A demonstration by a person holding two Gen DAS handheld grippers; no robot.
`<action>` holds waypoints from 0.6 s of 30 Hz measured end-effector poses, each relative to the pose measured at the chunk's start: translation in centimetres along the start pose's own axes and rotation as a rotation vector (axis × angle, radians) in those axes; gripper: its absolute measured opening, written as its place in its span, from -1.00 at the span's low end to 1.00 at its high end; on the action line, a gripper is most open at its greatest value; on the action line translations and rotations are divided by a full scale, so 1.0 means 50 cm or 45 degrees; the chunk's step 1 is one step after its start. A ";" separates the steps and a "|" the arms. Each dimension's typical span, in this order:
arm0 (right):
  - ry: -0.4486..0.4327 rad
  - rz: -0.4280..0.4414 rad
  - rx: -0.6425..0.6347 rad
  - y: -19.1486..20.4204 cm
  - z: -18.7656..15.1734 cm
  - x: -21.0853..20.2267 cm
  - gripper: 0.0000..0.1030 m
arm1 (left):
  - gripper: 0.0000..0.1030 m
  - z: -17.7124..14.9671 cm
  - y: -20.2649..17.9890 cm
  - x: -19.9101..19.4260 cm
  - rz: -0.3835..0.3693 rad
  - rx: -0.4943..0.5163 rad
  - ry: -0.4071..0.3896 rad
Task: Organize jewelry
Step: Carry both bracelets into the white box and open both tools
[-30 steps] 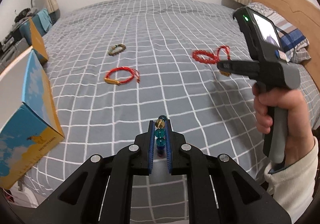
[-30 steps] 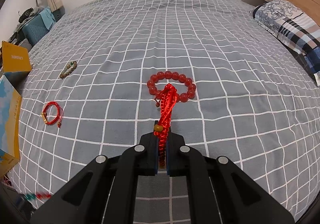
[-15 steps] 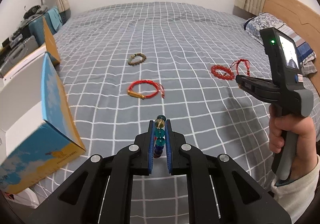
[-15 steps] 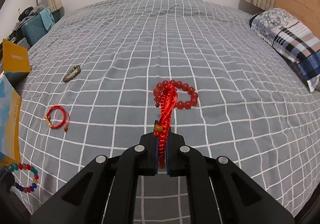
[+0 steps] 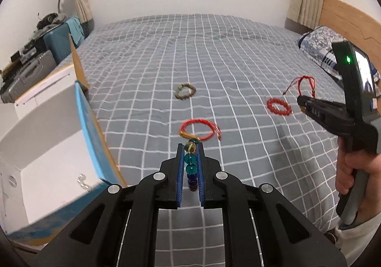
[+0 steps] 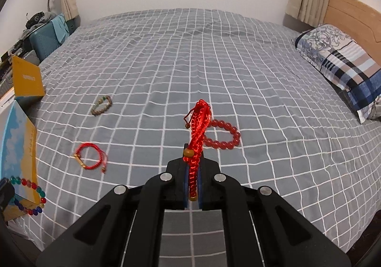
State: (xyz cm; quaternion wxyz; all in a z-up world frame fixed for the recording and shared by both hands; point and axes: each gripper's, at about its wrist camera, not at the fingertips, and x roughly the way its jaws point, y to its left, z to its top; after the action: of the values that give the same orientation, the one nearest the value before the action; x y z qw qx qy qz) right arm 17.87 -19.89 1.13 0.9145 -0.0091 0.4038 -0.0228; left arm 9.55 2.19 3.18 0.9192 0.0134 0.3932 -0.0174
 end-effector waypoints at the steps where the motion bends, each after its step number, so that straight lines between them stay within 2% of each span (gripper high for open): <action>1: -0.003 0.002 -0.001 0.007 0.004 -0.007 -0.92 | -0.82 0.006 0.006 -0.003 0.006 -0.002 -0.005; 8: -0.034 0.042 -0.049 0.066 0.025 -0.047 -0.92 | -0.82 0.039 0.068 -0.048 0.058 -0.048 -0.051; 18: -0.064 0.105 -0.117 0.178 0.040 -0.086 -0.92 | -0.82 0.040 0.164 -0.107 0.141 -0.108 -0.084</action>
State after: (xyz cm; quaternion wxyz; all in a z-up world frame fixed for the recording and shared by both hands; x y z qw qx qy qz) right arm 16.75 -10.82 5.34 0.9232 -0.0349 0.3812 0.0339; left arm 7.67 10.41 8.52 0.9309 -0.0043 0.3618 0.0495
